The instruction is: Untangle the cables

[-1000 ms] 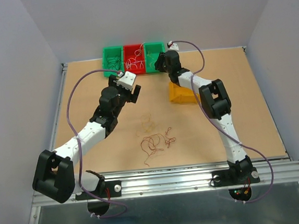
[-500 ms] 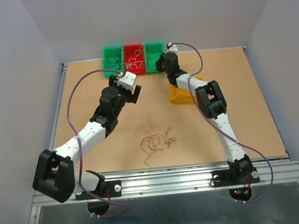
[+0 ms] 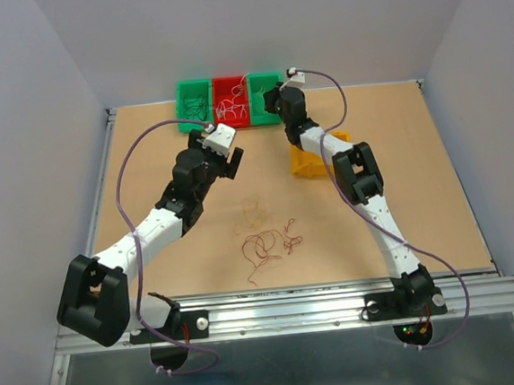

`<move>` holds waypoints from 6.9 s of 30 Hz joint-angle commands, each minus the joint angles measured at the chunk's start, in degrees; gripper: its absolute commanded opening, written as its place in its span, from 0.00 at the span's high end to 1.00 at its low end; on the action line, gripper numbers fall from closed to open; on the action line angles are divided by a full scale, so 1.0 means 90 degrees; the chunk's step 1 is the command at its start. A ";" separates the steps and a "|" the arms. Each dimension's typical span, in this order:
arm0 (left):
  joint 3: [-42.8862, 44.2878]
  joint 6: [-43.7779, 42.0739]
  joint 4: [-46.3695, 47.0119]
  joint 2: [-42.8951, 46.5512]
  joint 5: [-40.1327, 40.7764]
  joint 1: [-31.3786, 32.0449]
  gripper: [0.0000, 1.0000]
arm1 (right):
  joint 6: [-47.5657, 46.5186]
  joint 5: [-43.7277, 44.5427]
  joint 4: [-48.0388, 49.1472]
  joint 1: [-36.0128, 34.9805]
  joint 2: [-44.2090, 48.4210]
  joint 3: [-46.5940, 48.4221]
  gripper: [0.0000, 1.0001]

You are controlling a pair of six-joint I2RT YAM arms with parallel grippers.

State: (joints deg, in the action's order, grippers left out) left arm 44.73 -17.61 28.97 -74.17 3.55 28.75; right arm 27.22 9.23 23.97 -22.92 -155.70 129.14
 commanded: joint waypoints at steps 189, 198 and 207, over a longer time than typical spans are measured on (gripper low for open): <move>-0.0010 0.0072 -0.1615 0.1191 -0.3671 -0.1759 0.04 | -0.2547 0.1271 -0.1284 -0.0686 0.3001 -0.2207 0.32; 0.0382 -0.1501 -0.3481 0.0390 -0.4428 -0.0208 0.01 | -0.2400 -0.0332 -0.1979 -0.0676 0.6050 -0.5489 0.03; 0.0371 -0.2214 -0.4137 -0.0019 -0.3756 0.1032 0.01 | -0.2322 -0.0017 -0.3550 -0.1084 0.7778 -0.6781 0.05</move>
State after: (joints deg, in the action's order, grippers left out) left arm 45.84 -34.33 -5.48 -72.14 -33.93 35.09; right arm 5.89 4.93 0.73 -29.71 -86.21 70.19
